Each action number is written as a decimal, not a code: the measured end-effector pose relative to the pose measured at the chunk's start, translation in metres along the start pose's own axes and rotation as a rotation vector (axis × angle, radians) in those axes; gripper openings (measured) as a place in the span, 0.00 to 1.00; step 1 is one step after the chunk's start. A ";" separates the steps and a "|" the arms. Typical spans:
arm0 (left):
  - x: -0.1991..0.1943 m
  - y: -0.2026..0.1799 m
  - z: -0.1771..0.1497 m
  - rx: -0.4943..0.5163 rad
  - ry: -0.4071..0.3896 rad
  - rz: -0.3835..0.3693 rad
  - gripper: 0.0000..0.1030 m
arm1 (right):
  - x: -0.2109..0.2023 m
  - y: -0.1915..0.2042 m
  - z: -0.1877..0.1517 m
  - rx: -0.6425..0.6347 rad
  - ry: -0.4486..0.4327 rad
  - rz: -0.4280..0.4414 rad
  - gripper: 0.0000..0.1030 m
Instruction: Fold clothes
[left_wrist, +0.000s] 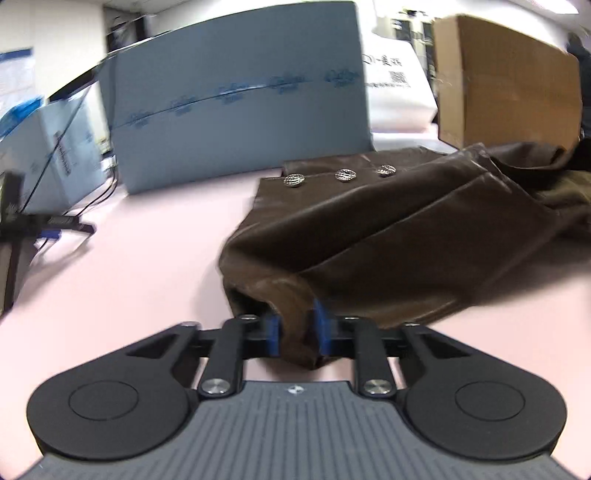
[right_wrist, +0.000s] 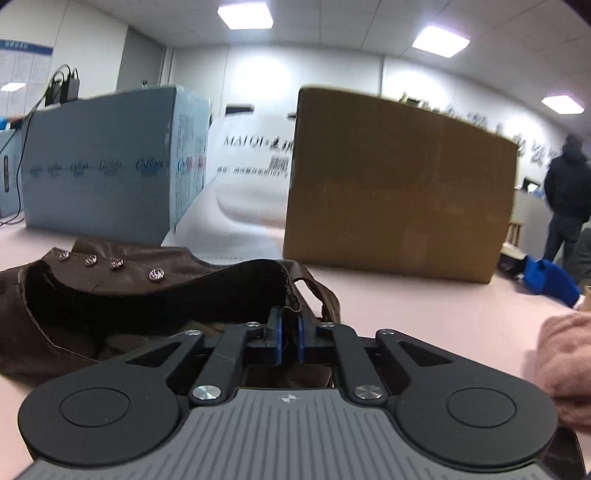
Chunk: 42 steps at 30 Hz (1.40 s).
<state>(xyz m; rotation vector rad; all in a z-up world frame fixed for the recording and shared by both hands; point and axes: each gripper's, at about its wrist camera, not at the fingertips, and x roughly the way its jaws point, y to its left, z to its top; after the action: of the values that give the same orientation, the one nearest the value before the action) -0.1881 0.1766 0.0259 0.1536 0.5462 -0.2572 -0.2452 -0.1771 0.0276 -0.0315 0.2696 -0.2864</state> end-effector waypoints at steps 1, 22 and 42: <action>-0.008 0.004 -0.003 -0.028 -0.004 -0.014 0.07 | -0.005 -0.002 -0.001 0.009 -0.009 0.005 0.06; -0.128 0.060 -0.103 0.081 -0.193 -0.201 0.82 | -0.194 -0.049 -0.106 -0.064 0.091 0.210 0.37; -0.074 0.030 -0.055 -0.105 0.033 -0.185 0.77 | -0.172 -0.004 -0.075 0.087 0.034 0.602 0.37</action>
<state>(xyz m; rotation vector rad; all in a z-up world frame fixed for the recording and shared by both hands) -0.2674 0.2317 0.0207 0.0054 0.6067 -0.4053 -0.4256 -0.1320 0.0002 0.1395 0.2872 0.2997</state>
